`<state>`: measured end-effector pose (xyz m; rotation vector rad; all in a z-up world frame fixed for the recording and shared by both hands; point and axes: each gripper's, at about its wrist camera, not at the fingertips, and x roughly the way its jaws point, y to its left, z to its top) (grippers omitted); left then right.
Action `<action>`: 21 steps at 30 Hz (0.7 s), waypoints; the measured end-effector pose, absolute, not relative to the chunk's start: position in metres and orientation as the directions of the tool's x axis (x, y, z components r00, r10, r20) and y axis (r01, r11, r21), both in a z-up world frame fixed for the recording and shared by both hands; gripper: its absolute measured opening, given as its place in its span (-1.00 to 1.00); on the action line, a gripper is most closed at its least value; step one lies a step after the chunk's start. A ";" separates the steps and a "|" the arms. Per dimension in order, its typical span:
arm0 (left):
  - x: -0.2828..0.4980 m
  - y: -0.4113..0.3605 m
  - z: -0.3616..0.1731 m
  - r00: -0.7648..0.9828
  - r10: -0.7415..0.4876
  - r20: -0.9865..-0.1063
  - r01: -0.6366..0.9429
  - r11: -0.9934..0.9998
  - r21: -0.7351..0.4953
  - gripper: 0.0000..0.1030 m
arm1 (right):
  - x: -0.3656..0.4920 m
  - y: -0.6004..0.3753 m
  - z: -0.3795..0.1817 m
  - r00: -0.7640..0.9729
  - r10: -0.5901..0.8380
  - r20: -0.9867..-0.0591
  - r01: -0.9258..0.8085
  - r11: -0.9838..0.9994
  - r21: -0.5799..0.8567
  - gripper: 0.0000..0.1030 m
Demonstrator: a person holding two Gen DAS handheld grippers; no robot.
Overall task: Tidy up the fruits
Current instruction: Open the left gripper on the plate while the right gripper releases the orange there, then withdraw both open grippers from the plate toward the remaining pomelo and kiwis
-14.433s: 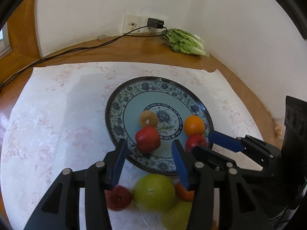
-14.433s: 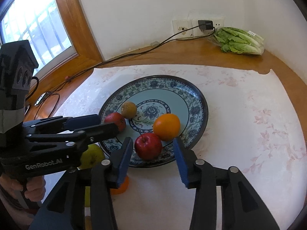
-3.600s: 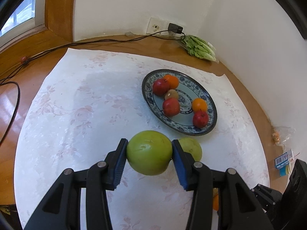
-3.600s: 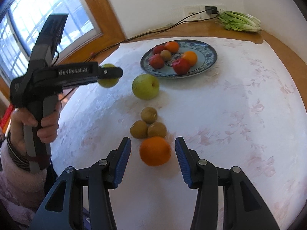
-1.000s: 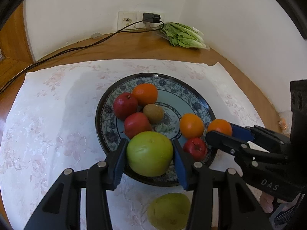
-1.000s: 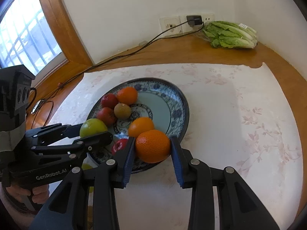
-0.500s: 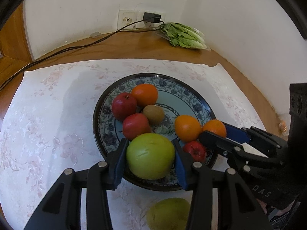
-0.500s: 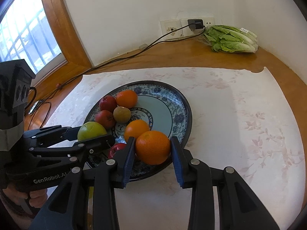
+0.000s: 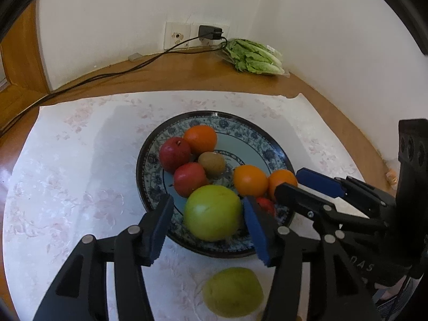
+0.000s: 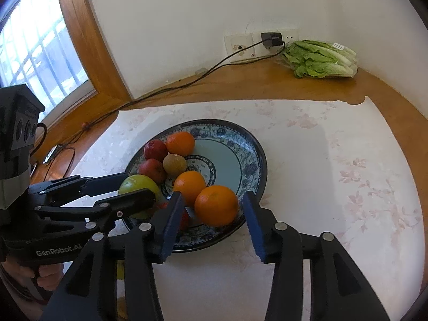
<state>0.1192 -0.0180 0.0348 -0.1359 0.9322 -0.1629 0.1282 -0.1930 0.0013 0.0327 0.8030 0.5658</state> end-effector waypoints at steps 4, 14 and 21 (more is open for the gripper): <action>0.111 -0.017 0.042 0.592 -0.197 -0.782 0.075 0.979 -0.190 0.15 | 0.121 -0.195 0.008 0.558 0.501 -0.662 -0.470 0.848 0.246 -0.07; 0.091 -0.014 0.054 0.590 -0.188 -0.786 0.056 0.980 -0.192 0.19 | 0.094 -0.194 0.023 0.552 0.522 -0.651 -0.492 0.834 0.251 -0.06; 0.076 -0.010 0.055 0.579 -0.193 -0.792 0.041 0.977 -0.209 0.19 | 0.077 -0.195 0.024 0.545 0.519 -0.659 -0.489 0.835 0.253 -0.06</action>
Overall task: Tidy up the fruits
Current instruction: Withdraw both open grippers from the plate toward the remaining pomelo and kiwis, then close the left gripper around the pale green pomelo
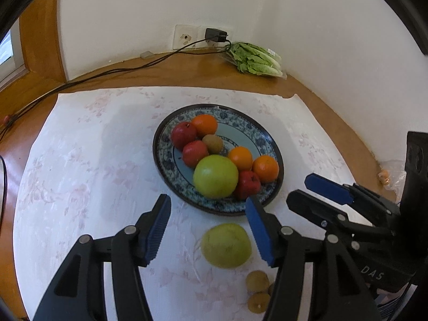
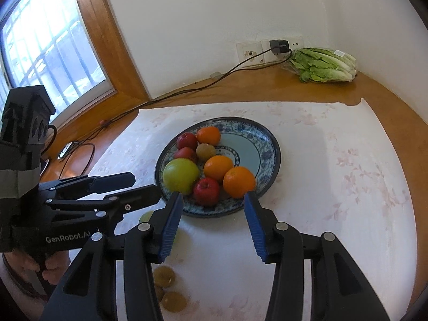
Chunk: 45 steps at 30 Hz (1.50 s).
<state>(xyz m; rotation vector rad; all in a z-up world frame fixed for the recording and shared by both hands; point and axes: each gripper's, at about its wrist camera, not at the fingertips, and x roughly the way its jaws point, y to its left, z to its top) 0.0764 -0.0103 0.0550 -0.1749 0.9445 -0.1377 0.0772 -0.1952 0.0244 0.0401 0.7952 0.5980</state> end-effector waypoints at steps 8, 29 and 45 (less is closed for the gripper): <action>0.062 -0.011 0.051 0.566 -0.208 -0.798 0.044 0.974 -0.223 0.19 | 0.055 -0.196 0.021 0.527 0.515 -0.676 -0.498 0.832 0.245 -0.06; 0.057 -0.022 0.031 0.520 -0.226 -0.824 0.052 0.971 -0.233 0.19 | 0.031 -0.212 -0.005 0.473 0.526 -0.706 -0.462 0.831 0.309 -0.06; 0.061 -0.025 0.018 0.506 -0.247 -0.826 0.053 0.965 -0.256 0.03 | 0.024 -0.218 -0.015 0.454 0.532 -0.715 -0.447 0.830 0.334 -0.06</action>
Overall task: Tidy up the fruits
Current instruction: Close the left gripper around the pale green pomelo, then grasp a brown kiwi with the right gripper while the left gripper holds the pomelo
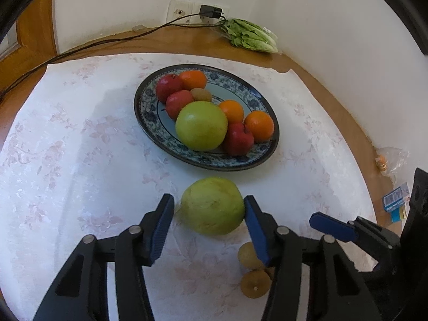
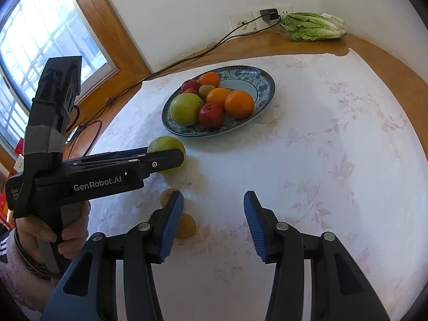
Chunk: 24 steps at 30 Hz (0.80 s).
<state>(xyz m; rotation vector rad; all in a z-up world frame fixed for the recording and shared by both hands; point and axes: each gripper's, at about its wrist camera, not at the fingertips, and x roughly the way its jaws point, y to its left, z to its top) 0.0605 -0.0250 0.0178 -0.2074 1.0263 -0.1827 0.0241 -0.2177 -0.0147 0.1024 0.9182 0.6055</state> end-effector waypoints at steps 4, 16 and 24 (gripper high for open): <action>0.059 -0.025 0.018 0.507 -0.264 -0.821 0.064 0.961 -0.269 -0.05 | 0.025 -0.218 -0.016 0.451 0.531 -0.717 -0.445 0.830 0.335 -0.06; 0.045 0.001 0.032 0.543 -0.222 -0.810 0.012 0.966 -0.257 -0.06 | 0.015 -0.213 -0.018 0.422 0.550 -0.721 -0.468 0.813 0.347 -0.06; 0.038 0.013 0.034 0.552 -0.214 -0.806 -0.015 0.964 -0.267 -0.06 | 0.010 -0.204 -0.022 0.374 0.577 -0.726 -0.497 0.785 0.369 -0.18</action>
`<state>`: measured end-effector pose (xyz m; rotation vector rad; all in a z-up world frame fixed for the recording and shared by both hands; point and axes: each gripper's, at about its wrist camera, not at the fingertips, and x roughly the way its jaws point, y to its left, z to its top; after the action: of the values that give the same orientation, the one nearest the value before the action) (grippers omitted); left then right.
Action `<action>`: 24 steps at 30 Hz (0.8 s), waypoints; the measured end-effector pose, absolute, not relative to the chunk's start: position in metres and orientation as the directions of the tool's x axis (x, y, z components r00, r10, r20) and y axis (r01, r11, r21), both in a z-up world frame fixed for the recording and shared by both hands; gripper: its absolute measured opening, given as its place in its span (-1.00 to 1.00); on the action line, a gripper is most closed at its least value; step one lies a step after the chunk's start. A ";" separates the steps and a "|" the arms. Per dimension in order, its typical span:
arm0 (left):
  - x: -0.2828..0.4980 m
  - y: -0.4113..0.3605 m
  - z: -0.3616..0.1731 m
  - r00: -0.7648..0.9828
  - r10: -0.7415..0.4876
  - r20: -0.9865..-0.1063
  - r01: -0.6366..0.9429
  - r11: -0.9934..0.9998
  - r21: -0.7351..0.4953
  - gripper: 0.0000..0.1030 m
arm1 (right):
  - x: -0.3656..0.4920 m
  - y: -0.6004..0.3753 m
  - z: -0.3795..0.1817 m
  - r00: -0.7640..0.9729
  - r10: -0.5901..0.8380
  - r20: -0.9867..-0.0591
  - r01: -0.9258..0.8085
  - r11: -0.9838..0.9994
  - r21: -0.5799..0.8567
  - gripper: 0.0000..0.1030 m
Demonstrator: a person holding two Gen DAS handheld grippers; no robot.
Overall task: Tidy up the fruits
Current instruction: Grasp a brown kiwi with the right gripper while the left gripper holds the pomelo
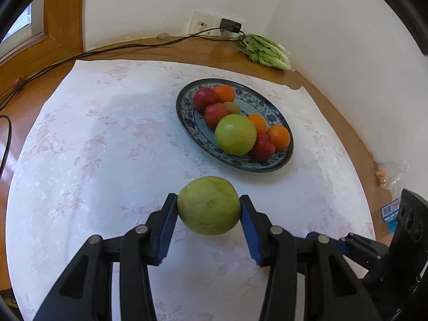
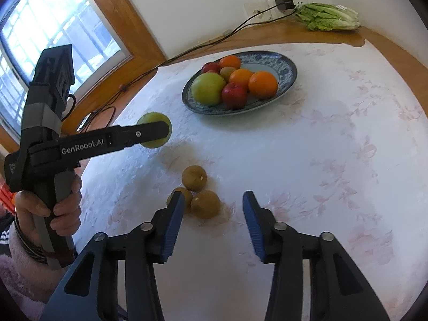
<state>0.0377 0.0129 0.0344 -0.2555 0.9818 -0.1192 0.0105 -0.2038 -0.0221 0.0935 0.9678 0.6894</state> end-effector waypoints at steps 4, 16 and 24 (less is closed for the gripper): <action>0.036 0.015 0.037 0.558 -0.217 -0.801 -0.014 0.963 -0.270 -0.06 | 0.010 -0.200 -0.024 0.364 0.576 -0.732 -0.506 0.782 0.364 -0.30; 0.038 0.019 0.036 0.561 -0.223 -0.797 -0.023 0.958 -0.285 -0.06 | 0.009 -0.194 -0.025 0.344 0.591 -0.730 -0.529 0.764 0.369 -0.49; 0.038 0.021 0.039 0.572 -0.216 -0.792 -0.028 0.959 -0.282 -0.06 | 0.013 -0.199 -0.017 0.371 0.596 -0.712 -0.528 0.766 0.366 -0.49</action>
<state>0.0377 0.0207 0.0389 -0.2772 0.9594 -0.1116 0.0135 -0.1991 -0.0172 0.0803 0.9479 0.7217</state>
